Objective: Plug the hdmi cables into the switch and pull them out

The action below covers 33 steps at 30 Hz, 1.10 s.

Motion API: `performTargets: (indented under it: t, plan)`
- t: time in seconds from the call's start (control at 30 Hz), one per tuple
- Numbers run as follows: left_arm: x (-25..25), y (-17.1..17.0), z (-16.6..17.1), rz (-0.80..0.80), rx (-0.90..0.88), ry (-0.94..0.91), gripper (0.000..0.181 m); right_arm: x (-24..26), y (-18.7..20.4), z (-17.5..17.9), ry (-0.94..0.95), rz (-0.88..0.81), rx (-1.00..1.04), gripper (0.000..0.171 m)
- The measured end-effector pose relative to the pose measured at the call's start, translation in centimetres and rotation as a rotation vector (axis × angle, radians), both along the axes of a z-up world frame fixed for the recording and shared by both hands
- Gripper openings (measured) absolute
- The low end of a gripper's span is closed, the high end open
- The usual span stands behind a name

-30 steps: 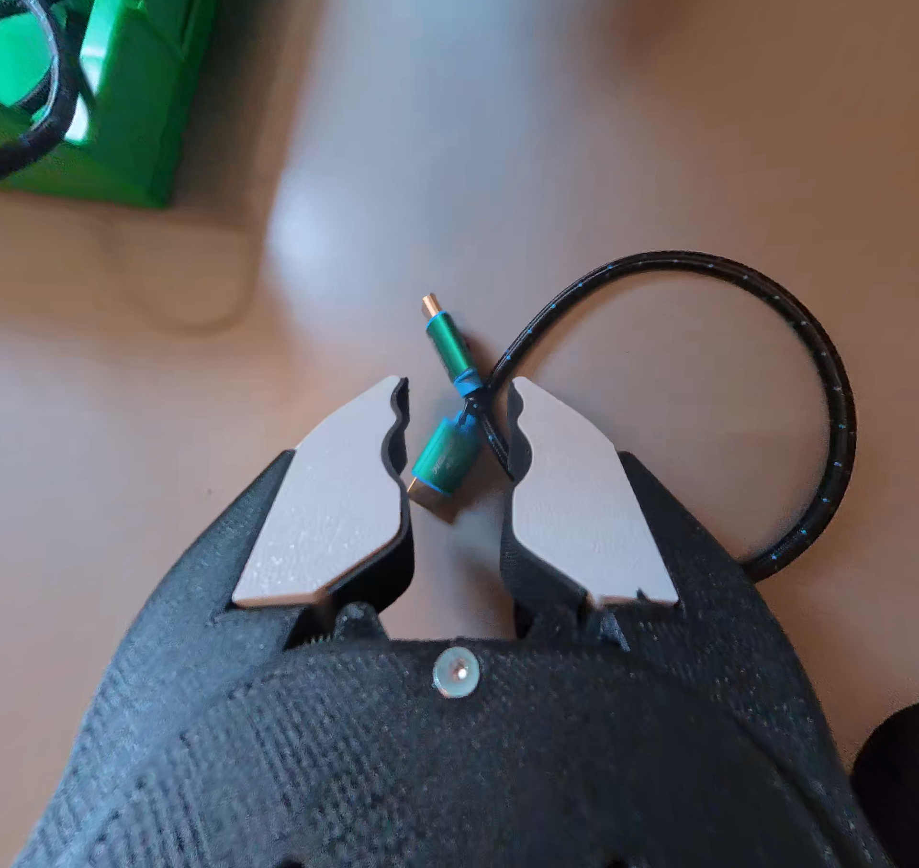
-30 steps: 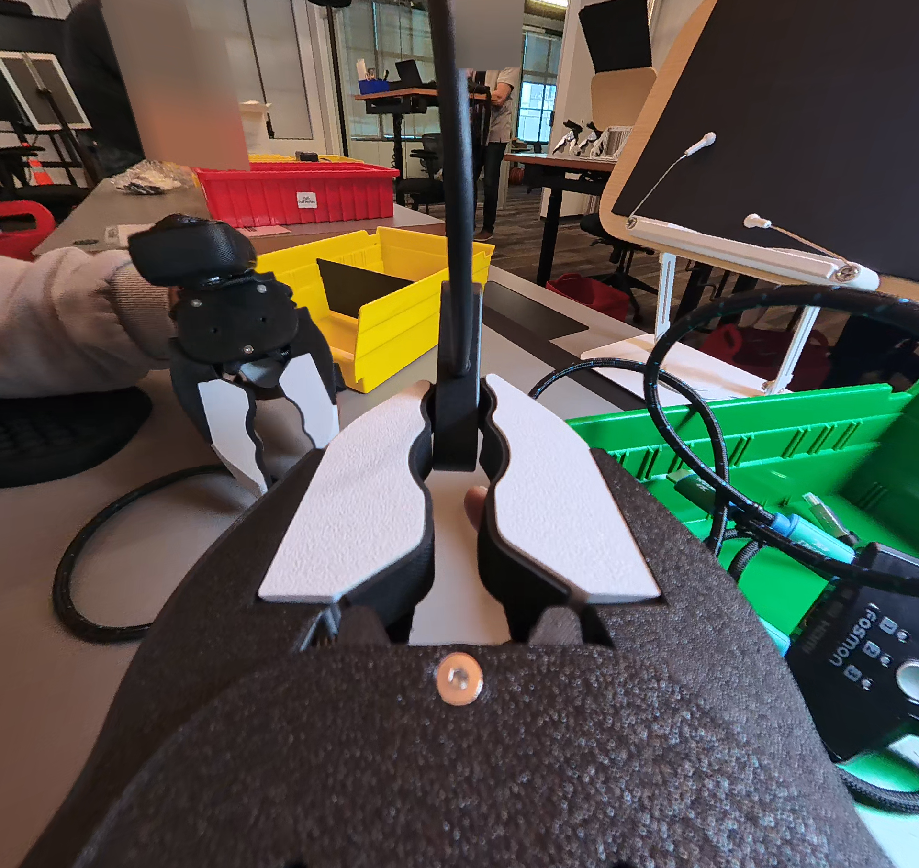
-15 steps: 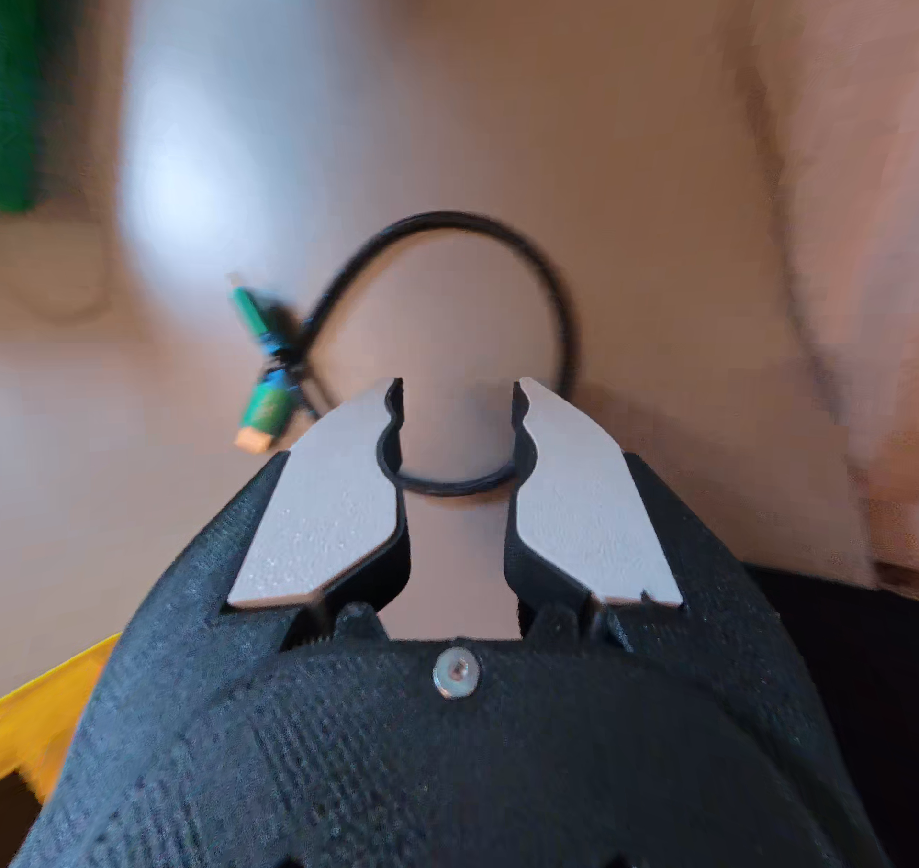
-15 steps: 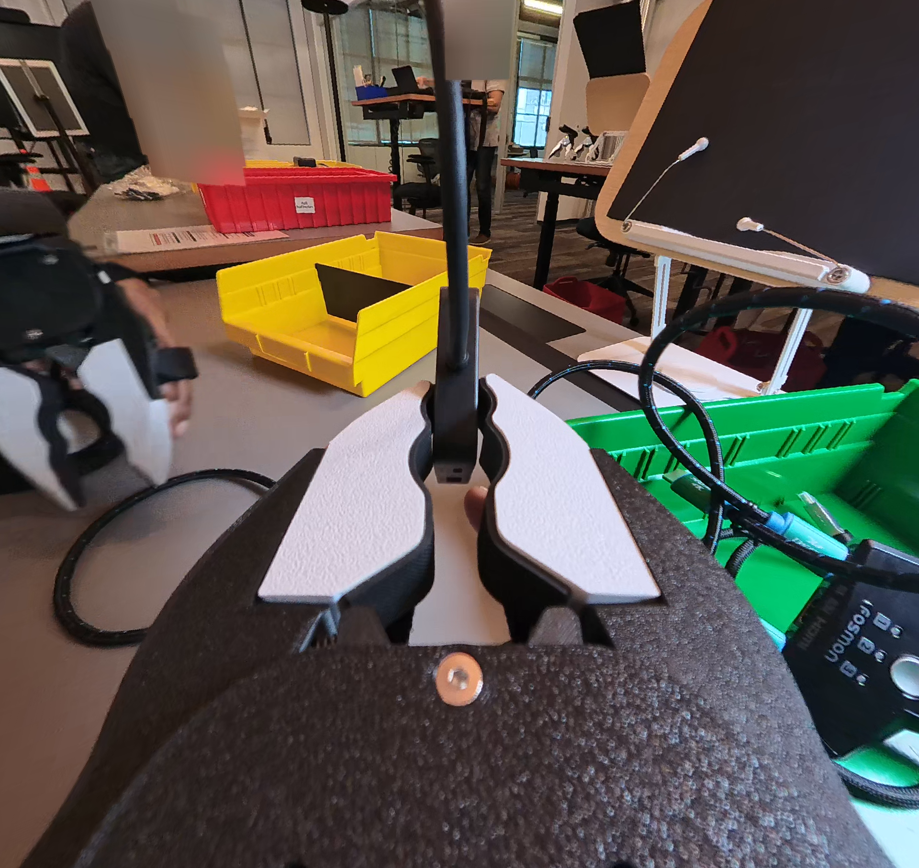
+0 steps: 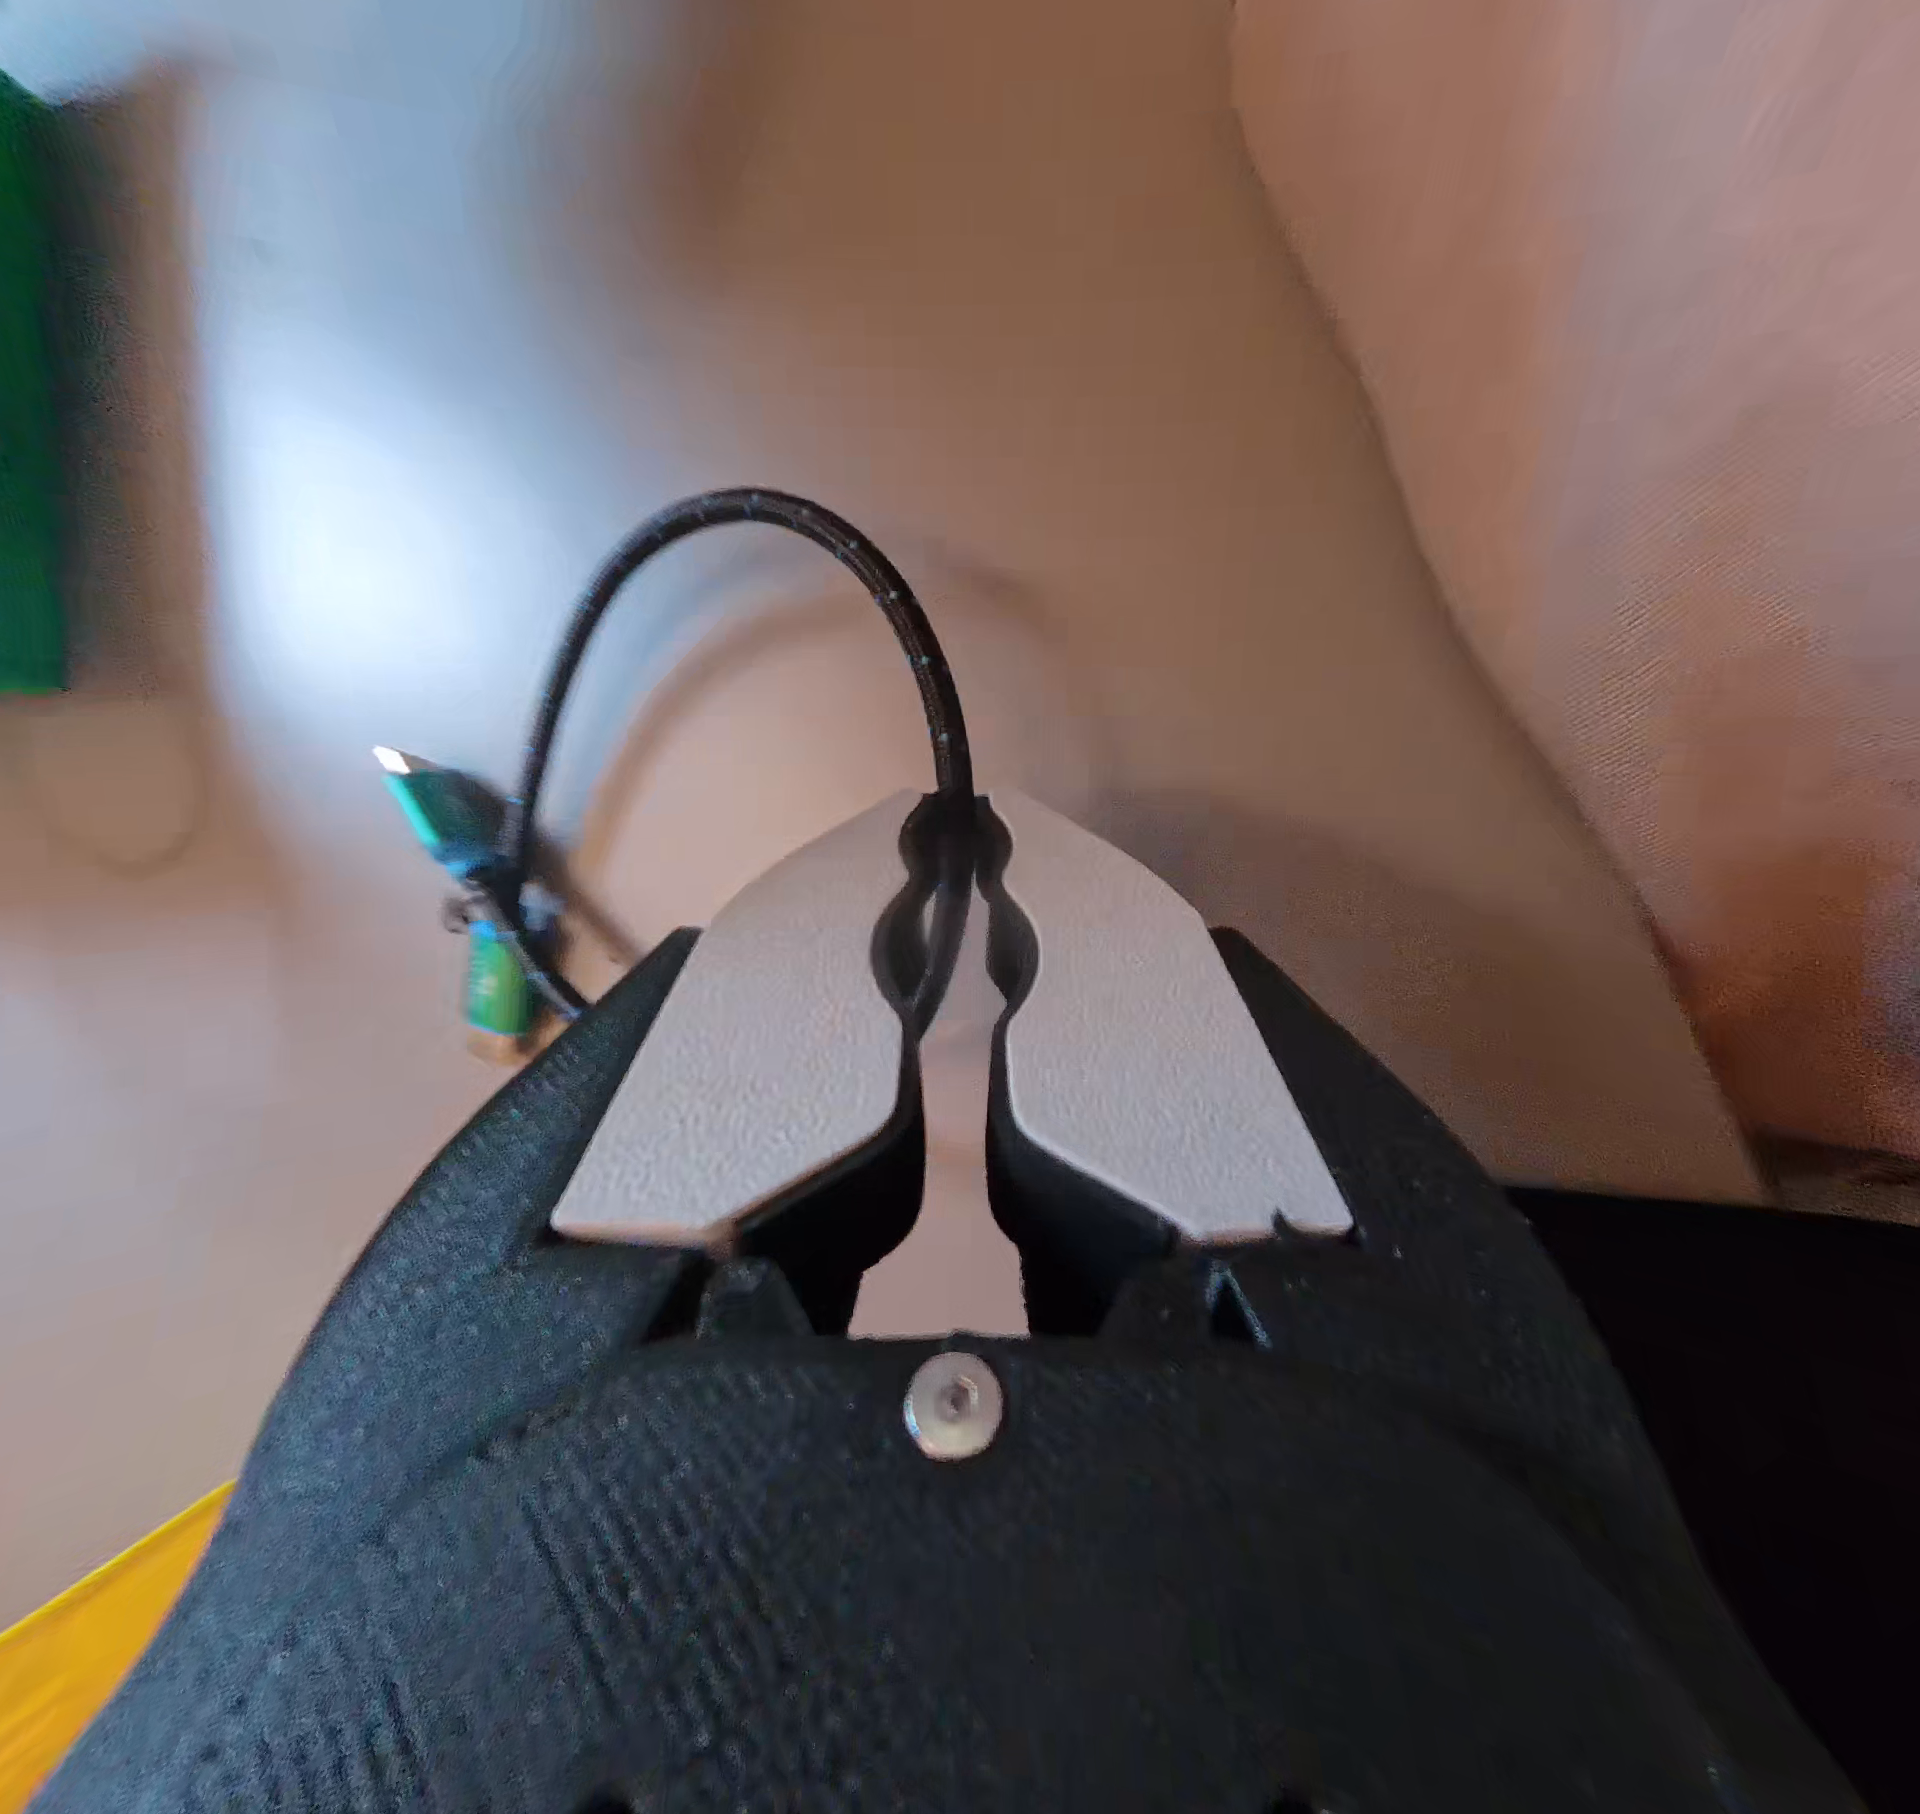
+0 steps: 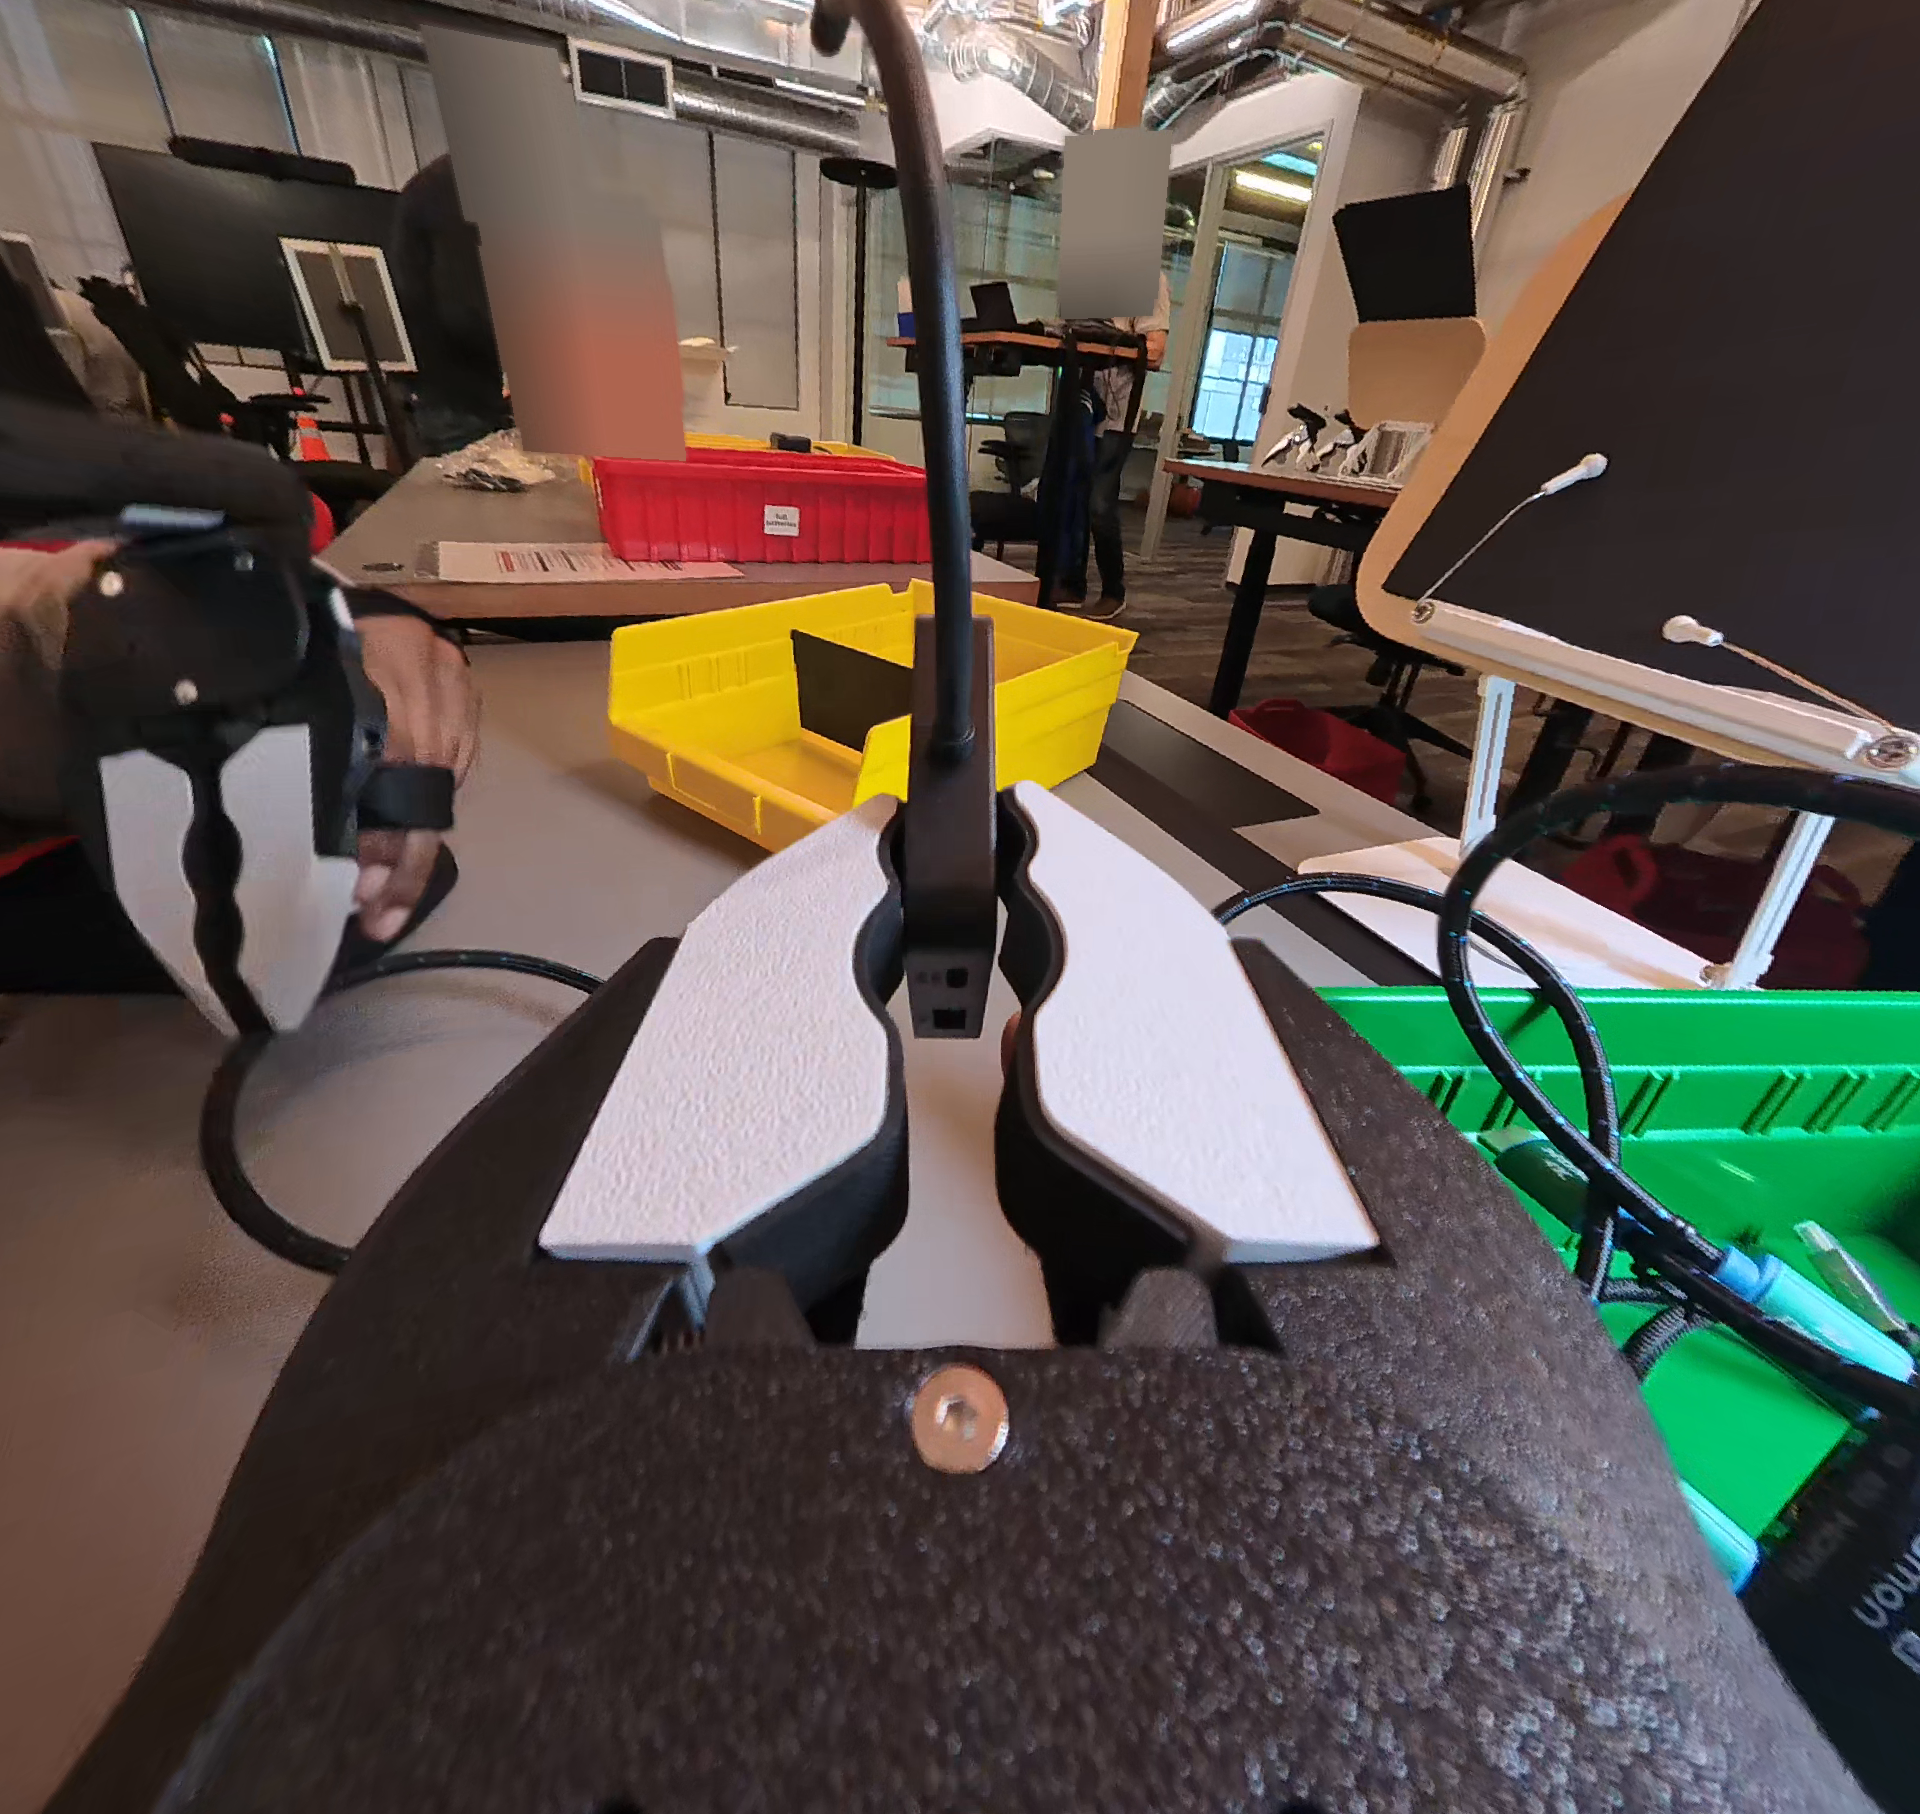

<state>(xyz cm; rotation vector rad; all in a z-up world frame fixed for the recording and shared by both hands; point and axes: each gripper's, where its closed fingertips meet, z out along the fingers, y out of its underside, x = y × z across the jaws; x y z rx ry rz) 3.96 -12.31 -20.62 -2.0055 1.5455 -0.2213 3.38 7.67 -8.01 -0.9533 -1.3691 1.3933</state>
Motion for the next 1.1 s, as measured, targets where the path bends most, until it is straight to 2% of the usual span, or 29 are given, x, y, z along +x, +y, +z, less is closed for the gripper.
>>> performTargets:
  t: [0.13, 0.2, 0.23, 0.33, 0.43, 0.47, 0.6, 0.67, 0.73, 0.9, 0.93, 1.0, 1.1]
  plan:
    - [0.8, 0.6, 8.8, 0.015, 0.12, -0.329, 0.006, 0.5, 0.4, 0.9, 0.035, 0.006, -0.038, 0.014]
    - [-0.7, 2.4, 12.2, 0.136, 0.181, -0.468, 0.005, 0.7, 0.6, 1.3, 0.05, 0.007, -0.059, 0.014]
    - [-1.8, 3.5, 12.5, 0.216, 0.166, -0.51, 0.004, 0.8, 0.7, 1.4, 0.055, 0.004, -0.063, 0.014]
    - [-5.0, 6.6, 9.5, 0.422, 0.042, -0.589, 0.0, 0.8, 0.8, 1.3, 0.054, 0.0, -0.059, 0.014]
    - [-7.5, 8.2, 3.8, 0.557, -0.017, -0.471, 0.0, 0.8, 0.6, 1.2, 0.048, 0.003, -0.044, 0.014]
    - [-7.9, 8.4, 2.9, 0.577, -0.007, -0.435, 0.0, 0.8, 0.5, 1.1, 0.047, 0.004, -0.04, 0.014]
    - [-6.3, 7.4, 4.5, 0.513, 0.081, -0.425, 0.003, 0.7, 0.2, 1.1, 0.056, 0.028, -0.044, 0.014]
    - [-5.0, 7.3, 5.2, 0.487, 0.115, -0.414, 0.018, 0.7, -0.3, 1.3, 0.075, 0.058, -0.065, 0.014]
    - [-3.9, 8.9, 5.8, 0.472, 0.189, -0.437, 0.035, 0.7, -1.3, 1.8, 0.104, 0.101, -0.087, 0.014]
    - [-1.6, 14.1, 10.3, 0.425, 0.343, -0.646, 0.051, 0.9, -4.8, 2.8, 0.152, 0.197, -0.092, 0.014]
    - [-1.0, 14.6, 11.5, 0.389, 0.351, -0.693, 0.049, 0.9, -5.3, 2.6, 0.148, 0.202, -0.067, 0.014]
    - [0.0, 14.7, 12.9, 0.249, 0.388, -0.681, 0.022, 0.8, -5.9, 2.2, 0.136, 0.187, 0.012, 0.014]
    - [-0.3, 14.6, 11.5, 0.124, 0.464, -0.493, 0.019, 0.5, -6.1, 0.4, 0.072, 0.13, 0.216, 0.015]
